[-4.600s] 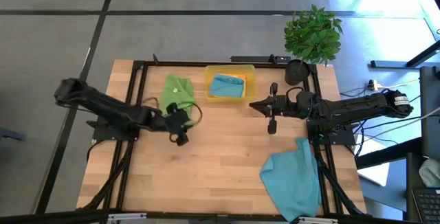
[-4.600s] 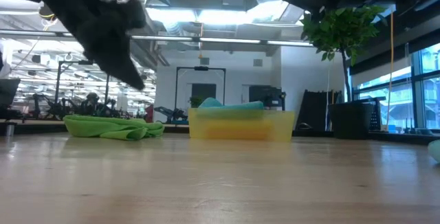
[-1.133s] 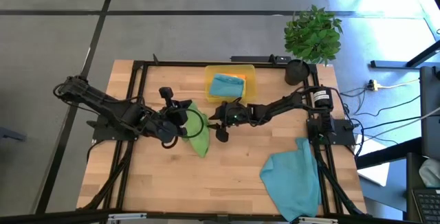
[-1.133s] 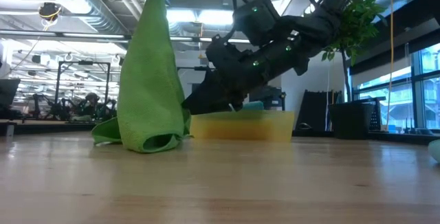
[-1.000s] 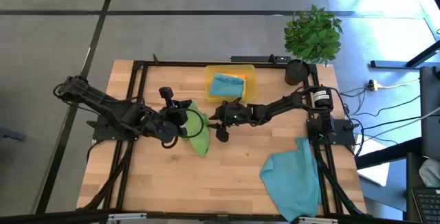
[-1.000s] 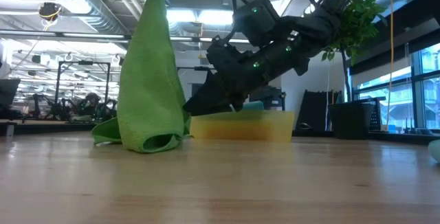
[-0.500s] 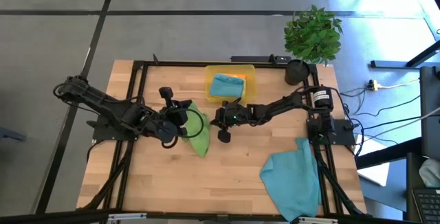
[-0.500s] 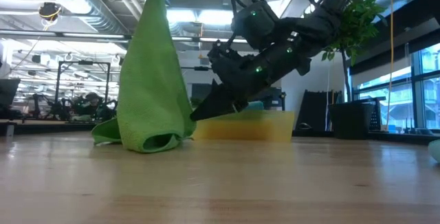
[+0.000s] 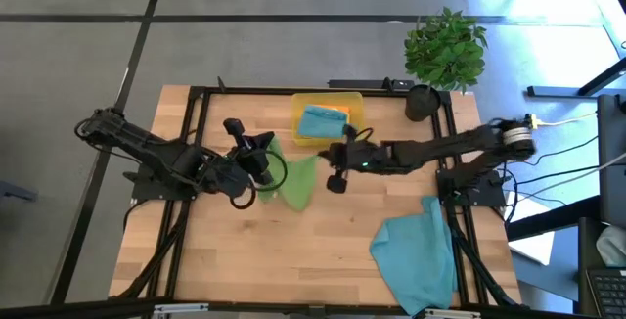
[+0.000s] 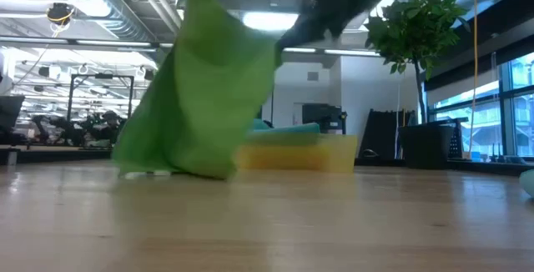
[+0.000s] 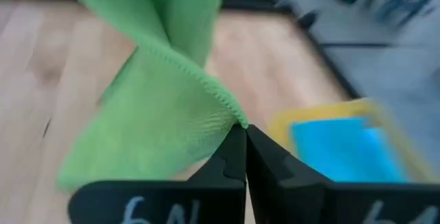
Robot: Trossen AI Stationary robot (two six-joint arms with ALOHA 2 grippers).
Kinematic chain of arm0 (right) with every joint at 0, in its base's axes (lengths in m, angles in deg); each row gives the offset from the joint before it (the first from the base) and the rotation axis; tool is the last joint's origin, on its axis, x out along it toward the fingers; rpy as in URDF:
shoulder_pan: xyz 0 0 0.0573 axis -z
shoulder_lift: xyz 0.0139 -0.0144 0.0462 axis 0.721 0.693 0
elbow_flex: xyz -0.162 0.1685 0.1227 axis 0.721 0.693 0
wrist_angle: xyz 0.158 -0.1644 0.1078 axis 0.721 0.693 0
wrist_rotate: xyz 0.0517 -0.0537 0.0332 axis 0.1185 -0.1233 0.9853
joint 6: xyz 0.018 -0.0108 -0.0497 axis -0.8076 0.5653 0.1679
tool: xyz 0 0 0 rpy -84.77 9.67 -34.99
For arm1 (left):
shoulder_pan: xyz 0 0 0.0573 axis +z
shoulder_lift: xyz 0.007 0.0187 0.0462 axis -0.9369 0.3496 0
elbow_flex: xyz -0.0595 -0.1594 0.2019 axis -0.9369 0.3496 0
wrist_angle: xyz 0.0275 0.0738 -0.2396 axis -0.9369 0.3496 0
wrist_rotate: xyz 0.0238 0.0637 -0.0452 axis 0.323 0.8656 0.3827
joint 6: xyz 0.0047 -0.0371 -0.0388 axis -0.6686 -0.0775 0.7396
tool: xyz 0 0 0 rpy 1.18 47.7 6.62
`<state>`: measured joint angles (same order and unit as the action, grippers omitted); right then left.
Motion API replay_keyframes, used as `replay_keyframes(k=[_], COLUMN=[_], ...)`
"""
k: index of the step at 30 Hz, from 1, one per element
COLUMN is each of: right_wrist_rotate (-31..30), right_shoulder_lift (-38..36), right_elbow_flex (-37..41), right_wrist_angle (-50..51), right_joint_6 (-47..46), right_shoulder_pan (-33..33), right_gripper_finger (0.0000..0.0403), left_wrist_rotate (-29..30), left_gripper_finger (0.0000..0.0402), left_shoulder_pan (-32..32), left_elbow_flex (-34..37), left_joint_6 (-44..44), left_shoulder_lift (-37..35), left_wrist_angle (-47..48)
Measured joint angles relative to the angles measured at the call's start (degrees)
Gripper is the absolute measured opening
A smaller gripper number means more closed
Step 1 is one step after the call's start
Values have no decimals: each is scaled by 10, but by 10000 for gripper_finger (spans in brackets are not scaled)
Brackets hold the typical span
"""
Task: Fold microfiber towels
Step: Fold the green microfiber cloth
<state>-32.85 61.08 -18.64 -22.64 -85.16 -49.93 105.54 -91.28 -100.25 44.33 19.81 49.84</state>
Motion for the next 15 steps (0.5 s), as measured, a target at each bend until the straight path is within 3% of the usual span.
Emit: replay_keyframes(k=[10,15], right_wrist_rotate=[-108,-121], right_shoulder_lift=[-167,-193], right_elbow_flex=[-9,-64], right_wrist_angle=[71,121], right_joint_6=[42,66], right_shoulder_pan=[-27,-20], right_gripper_finger=[1,0], left_wrist_rotate=[22,-19], left_gripper_finger=[0,0], left_shoulder_pan=[45,81], left_elbow_flex=[0,0], left_joint_6=[-156,-244], left_shoulder_lift=[-58,-92], left_wrist_angle=[-173,-267])
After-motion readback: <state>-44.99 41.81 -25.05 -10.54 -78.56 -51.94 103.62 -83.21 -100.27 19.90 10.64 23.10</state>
